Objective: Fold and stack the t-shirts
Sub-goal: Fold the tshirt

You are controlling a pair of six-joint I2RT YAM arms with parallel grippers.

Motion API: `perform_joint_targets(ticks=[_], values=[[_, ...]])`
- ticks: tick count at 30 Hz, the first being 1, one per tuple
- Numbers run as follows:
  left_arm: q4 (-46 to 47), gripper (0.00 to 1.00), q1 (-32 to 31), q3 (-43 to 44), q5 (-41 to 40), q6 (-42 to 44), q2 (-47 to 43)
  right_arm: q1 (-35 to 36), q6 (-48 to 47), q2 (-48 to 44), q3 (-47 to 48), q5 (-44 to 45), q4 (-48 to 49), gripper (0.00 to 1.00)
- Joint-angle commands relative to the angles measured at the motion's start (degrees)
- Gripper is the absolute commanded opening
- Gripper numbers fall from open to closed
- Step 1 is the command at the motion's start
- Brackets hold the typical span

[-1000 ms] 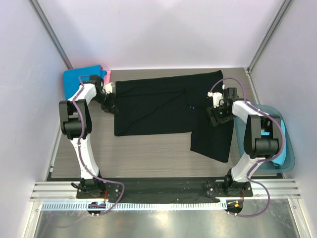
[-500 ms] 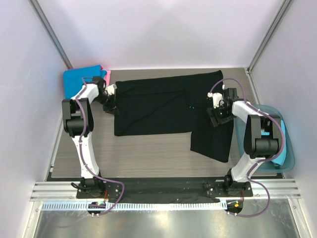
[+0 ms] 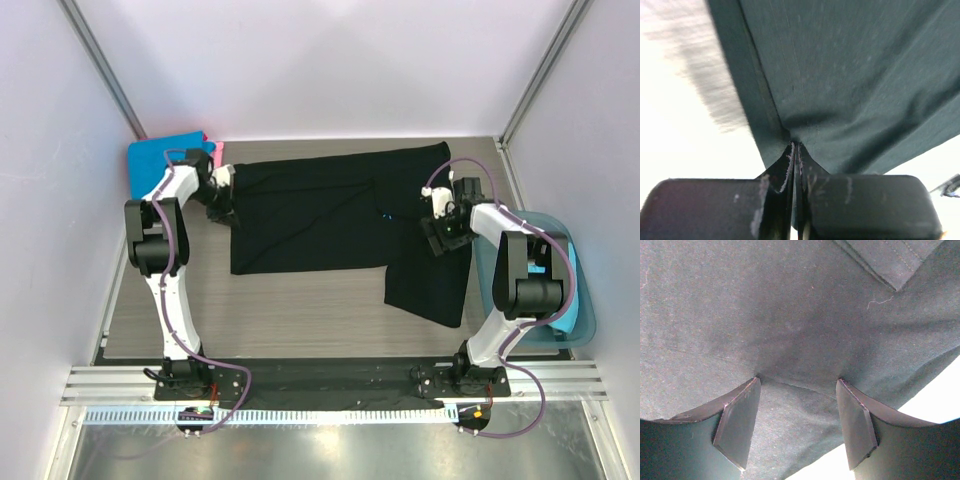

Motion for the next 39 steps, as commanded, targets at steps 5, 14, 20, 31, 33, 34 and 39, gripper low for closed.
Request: perform_joint_targets(ticks=[5,14,20,31,33,34,39], values=[[-0.6,0.00,-0.1,8.1,-5.2,2.1,0.2,-0.6,-1.5,-2.6,-0.8,2.1,1.1,0.68],[-0.3,0.00,-0.2,6.9,-6.4,3.8,-0.5,-0.9,-1.6,-3.6,-1.9,2.2,1.1,0.68],[-0.6,0.11,-0.2,6.9,-10.6,3.5,-1.3,-1.0,-1.5,-4.0,-1.5,2.1,0.8,0.68],[-0.6,0.43,-4.3,-10.6,-9.8,24.1,-25.9,-1.7,-15.5,-18.7,-4.1,-5.3,-9.0,0.67],[0.0,0.43,-5.7,-14.5,-11.4,26.2,-28.7,-1.6,-21.1,-22.1,-7.2,-8.0,-10.9,0.68],[0.4,0.43,-6.2,-17.1,-11.4,25.9,-29.1,-1.5,-23.2,-22.9,-8.2,-8.7,-11.8,0.68],[3.0,0.42,-6.8,-20.4,-11.7,20.7,-29.4,-1.1,-44.5,-28.4,-16.0,-10.3,-21.2,0.66]])
